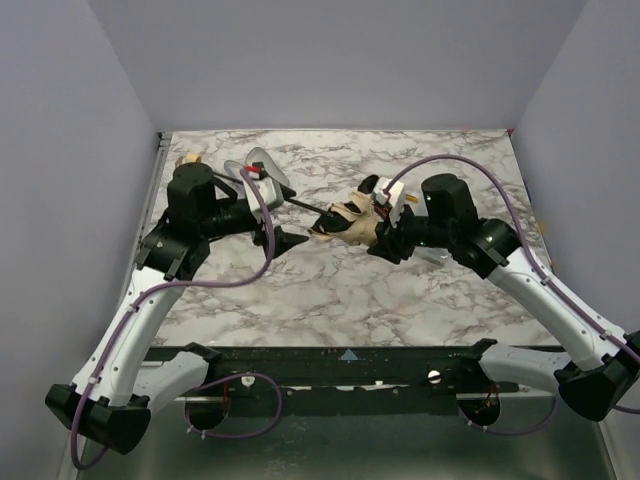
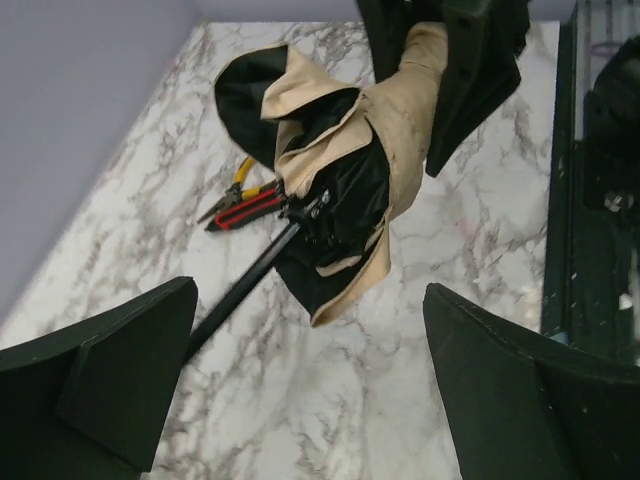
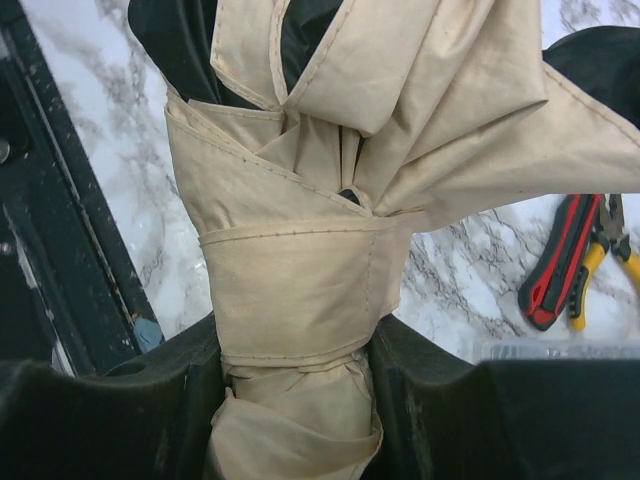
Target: Open the umbrella
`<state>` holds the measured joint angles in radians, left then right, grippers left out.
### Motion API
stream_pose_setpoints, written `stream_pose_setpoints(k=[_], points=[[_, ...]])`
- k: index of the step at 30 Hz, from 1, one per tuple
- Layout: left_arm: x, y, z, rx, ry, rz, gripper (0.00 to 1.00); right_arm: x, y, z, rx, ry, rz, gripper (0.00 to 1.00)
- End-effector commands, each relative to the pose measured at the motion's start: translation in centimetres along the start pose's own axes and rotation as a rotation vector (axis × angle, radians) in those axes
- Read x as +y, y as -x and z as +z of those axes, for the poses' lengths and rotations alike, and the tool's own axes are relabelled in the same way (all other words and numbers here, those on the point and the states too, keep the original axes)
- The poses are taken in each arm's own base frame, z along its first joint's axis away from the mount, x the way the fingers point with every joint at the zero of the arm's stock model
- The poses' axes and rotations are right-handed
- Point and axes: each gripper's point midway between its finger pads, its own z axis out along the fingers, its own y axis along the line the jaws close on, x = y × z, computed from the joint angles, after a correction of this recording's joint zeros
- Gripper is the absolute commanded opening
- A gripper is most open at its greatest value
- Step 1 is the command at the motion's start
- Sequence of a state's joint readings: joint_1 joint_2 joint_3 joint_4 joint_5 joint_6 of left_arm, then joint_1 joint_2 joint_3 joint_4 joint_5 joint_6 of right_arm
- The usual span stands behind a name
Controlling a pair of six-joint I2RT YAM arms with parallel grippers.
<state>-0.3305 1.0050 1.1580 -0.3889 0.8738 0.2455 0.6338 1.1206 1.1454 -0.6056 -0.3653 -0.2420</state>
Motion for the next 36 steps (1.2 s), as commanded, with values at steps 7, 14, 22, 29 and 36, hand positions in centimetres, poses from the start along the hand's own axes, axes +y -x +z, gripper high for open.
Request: stream_pose_setpoints(k=[7, 14, 22, 29, 36], points=[[-2.8, -3.7, 2.5, 0.224, -0.199, 0.721, 0.98, 1.8, 1.5, -0.4, -0.003, 0.156, -0.163, 0.00], [-1.0, -5.1, 6.6, 0.267, -0.115, 0.833, 0.98, 2.3, 1.9, -0.5, -0.016, 0.190, -0.186, 0.00], [-0.6, -5.3, 9.0, 0.273, -0.084, 0.885, 0.63, 1.7, 2.0, -0.4, -0.006, 0.166, -0.224, 0.00], [0.9, -6.0, 9.4, 0.238, 0.040, 0.998, 0.00, 2.1, 2.7, -1.0, -0.017, 0.153, -0.108, 0.48], [3.0, -5.4, 7.1, 0.050, 0.360, 1.271, 0.00, 3.0, 2.5, -3.3, 0.035, 0.139, 0.106, 0.87]])
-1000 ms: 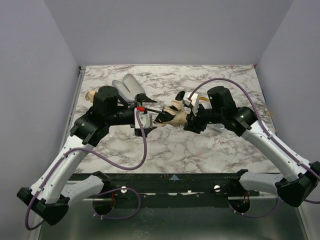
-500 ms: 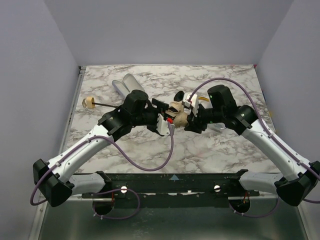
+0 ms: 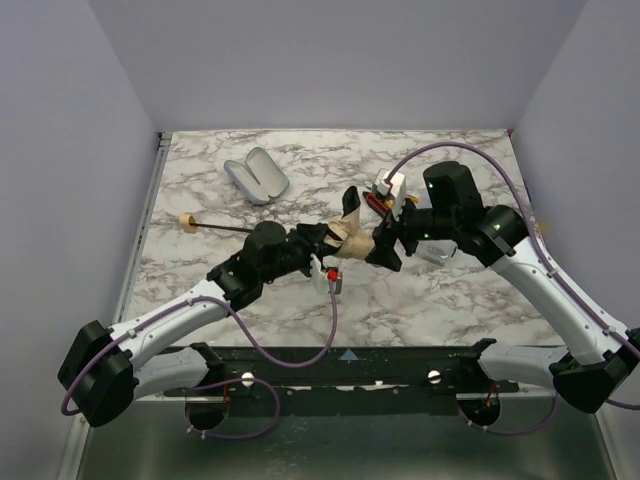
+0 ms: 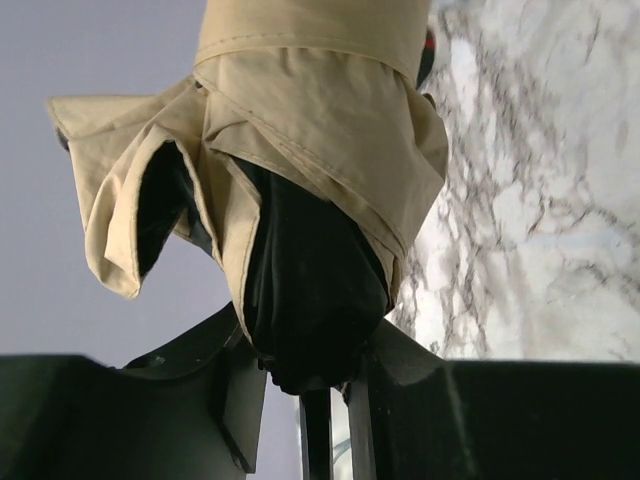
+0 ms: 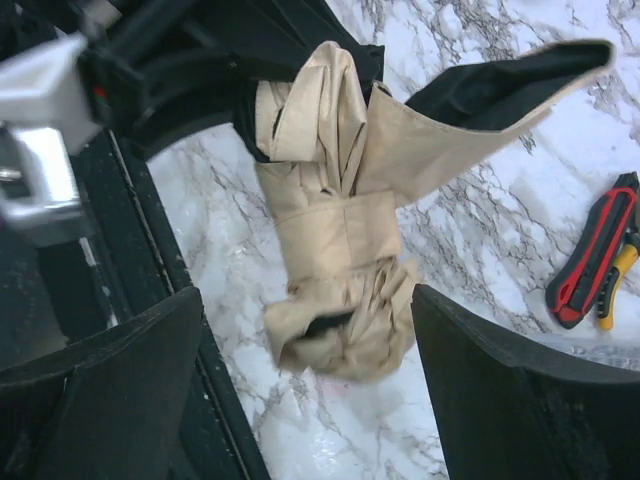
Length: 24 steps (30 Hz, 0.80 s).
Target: Open the umbrella
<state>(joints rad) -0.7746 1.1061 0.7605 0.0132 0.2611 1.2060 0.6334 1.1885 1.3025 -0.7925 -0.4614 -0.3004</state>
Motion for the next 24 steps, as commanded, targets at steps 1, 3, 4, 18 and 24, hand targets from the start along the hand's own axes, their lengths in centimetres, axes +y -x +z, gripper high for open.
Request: stream_pose_setpoints(k=[1, 3, 4, 18, 24], points=[[6.4, 0.2, -2.8, -0.003, 0.444, 0.269, 0.00, 1.6, 1.5, -2.4, -0.041, 0.033, 0.140, 0.87], [7.2, 0.4, -3.6, -0.003, 0.540, 0.345, 0.00, 1.6, 2.0, -2.8, -0.062, 0.051, 0.181, 0.84], [7.5, 0.8, -4.1, -0.013, 0.584, 0.388, 0.00, 1.6, 2.2, -2.9, -0.070, 0.062, 0.202, 0.80], [6.9, 7.1, -7.2, -0.258, 0.818, 0.736, 0.00, 0.8, 4.9, -2.6, -0.145, 0.126, 0.290, 0.57], [6.6, 7.3, -7.3, -0.267, 0.803, 0.748, 0.00, 1.2, 6.0, -3.2, -0.173, 0.180, 0.335, 0.51]])
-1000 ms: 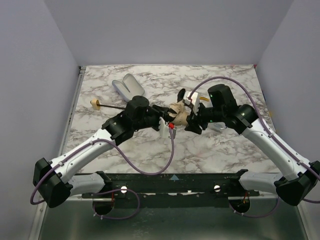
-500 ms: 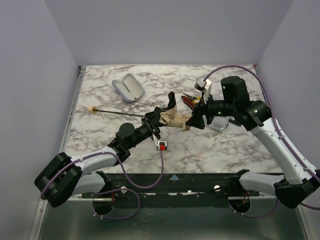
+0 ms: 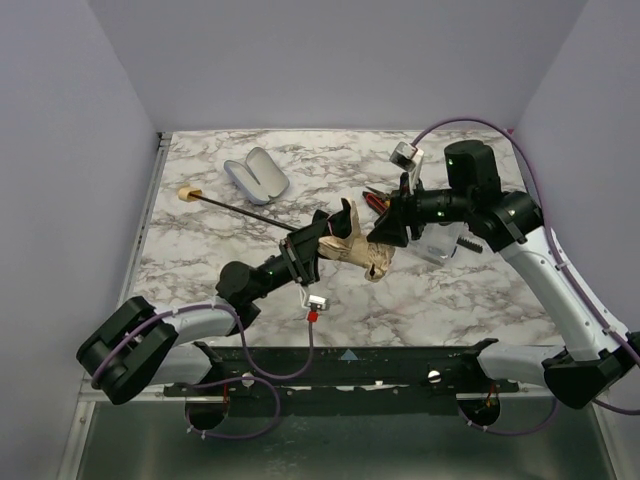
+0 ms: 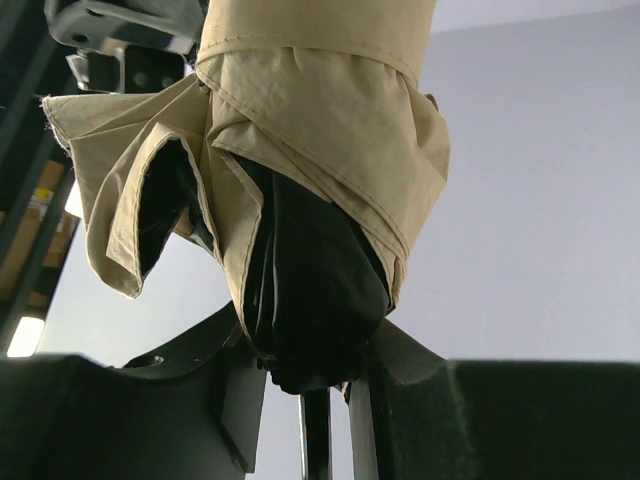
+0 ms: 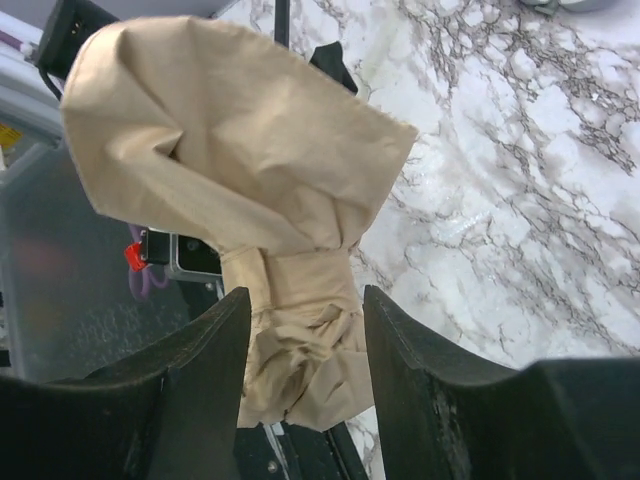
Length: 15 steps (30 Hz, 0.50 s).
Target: Open the umbrella
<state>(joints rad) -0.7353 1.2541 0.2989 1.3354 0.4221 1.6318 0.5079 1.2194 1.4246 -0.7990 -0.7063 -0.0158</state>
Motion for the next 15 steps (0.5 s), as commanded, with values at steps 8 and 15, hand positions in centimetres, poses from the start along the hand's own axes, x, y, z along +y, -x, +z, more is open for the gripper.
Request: stream_pose_setpoints(k=[8, 15], points=[[4.3, 0.6, 0.0, -0.043, 0.113, 0.053, 0.00, 2.5, 1.4, -0.4, -0.025, 0.213, 0.120, 0.36], [2.6, 0.9, -0.2, -0.052, 0.009, -0.013, 0.00, 3.3, 0.9, -0.3, -0.008, 0.275, 0.142, 0.35]])
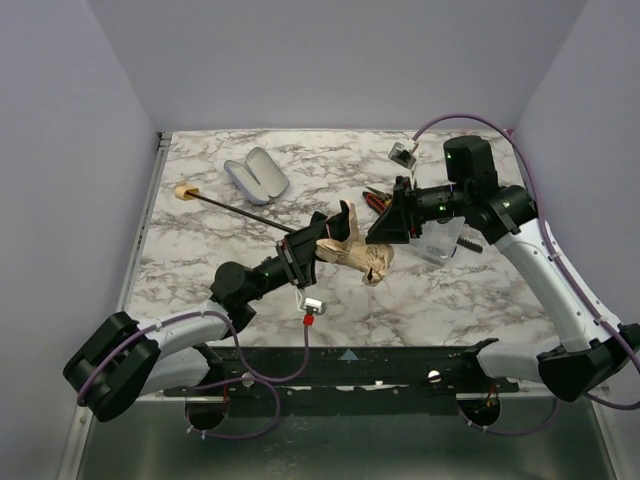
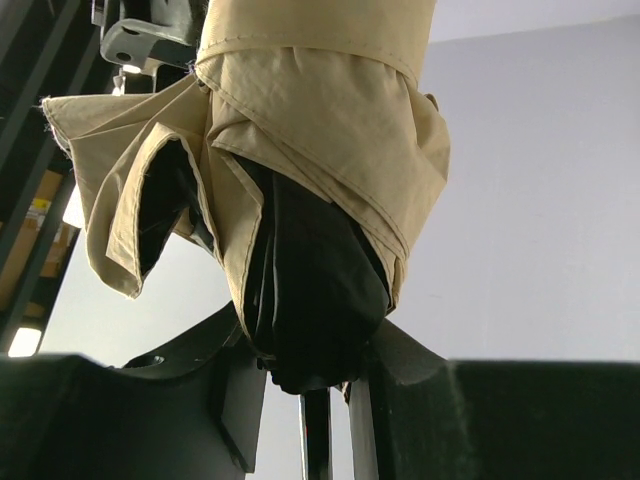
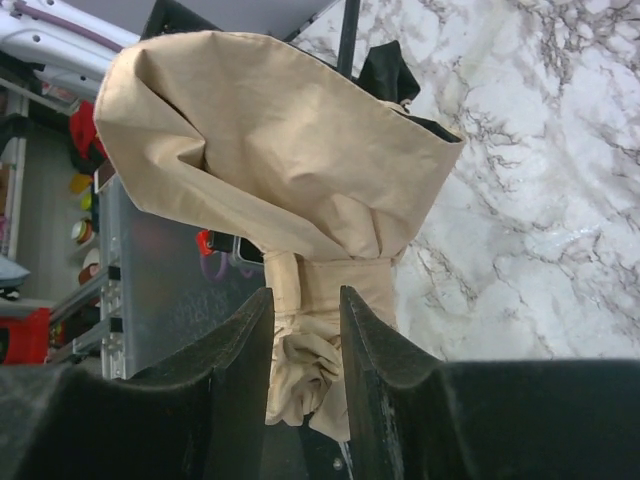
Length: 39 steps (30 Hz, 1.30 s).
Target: Open the umbrella
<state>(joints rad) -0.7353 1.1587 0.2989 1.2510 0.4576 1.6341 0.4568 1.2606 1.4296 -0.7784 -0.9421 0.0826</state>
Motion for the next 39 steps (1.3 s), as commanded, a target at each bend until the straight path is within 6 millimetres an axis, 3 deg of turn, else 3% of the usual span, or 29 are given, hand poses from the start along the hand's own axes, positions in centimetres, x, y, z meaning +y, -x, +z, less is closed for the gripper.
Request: stream_pose_setpoints(k=[1, 5, 7, 8, 9, 17, 19, 24, 25, 27, 28, 30, 32, 35, 38, 39], points=[[1.1, 0.3, 0.0, -0.021, -0.006, -0.021, 0.00, 1.0, 0.0, 0.1, 0.007, 0.079, 0.021, 0.37], [1.8, -0.3, 0.2, 0.005, 0.033, -0.002, 0.00, -1.2, -1.8, 0.7, 0.071, 0.001, 0.060, 0.73], [2.3, -0.5, 0.4, 0.013, 0.059, 0.012, 0.00, -2.3, -2.8, 0.7, 0.088, -0.051, 0.051, 0.82], [2.5, -0.6, 0.5, 0.013, 0.072, 0.016, 0.00, -2.7, -3.3, 0.6, 0.095, -0.070, 0.056, 0.93], [2.7, -0.6, 0.5, 0.012, 0.080, 0.018, 0.00, -3.0, -3.8, 0.7, 0.109, -0.073, 0.032, 0.97], [3.6, -1.4, 1.6, 0.025, 0.126, 0.051, 0.00, -0.6, -7.6, 1.1, 0.191, 0.079, 0.080, 0.99], [3.9, -1.4, 1.9, 0.020, 0.140, 0.058, 0.00, -0.6, -7.5, 1.4, 0.182, 0.091, 0.081, 0.89], [3.7, -1.4, 2.5, 0.005, 0.134, 0.051, 0.00, -0.3, -5.3, 1.9, 0.137, 0.124, 0.071, 0.43], [3.5, -1.7, 2.7, 0.014, 0.127, 0.046, 0.05, -0.1, -5.0, 1.9, 0.131, 0.128, 0.070, 0.32], [3.2, -2.6, 2.9, 0.053, 0.110, 0.028, 0.36, 0.0, -4.6, 1.8, 0.119, 0.131, 0.068, 0.07], [3.1, -3.4, 2.9, 0.087, 0.099, 0.011, 0.55, 0.1, -4.4, 1.8, 0.111, 0.120, 0.087, 0.01], [3.0, -5.1, 2.6, 0.158, 0.077, -0.048, 0.83, -0.1, -3.8, 1.7, 0.084, 0.096, 0.091, 0.00], [3.0, -6.6, 2.1, 0.223, 0.044, -0.136, 0.96, -0.8, -2.7, 1.3, 0.029, 0.053, 0.104, 0.00], [2.5, -8.3, 0.7, 0.324, -0.047, -0.308, 0.99, -2.1, 0.6, -0.1, -0.116, 0.014, 0.107, 0.00], [1.2, -8.6, -1.4, 0.394, -0.181, -0.587, 0.99, -2.7, 4.1, -1.5, -0.239, -0.008, 0.099, 0.00], [1.5, -8.5, -2.0, 0.412, -0.190, -0.681, 0.99, -2.7, 5.1, -1.8, -0.272, -0.011, 0.092, 0.00]])
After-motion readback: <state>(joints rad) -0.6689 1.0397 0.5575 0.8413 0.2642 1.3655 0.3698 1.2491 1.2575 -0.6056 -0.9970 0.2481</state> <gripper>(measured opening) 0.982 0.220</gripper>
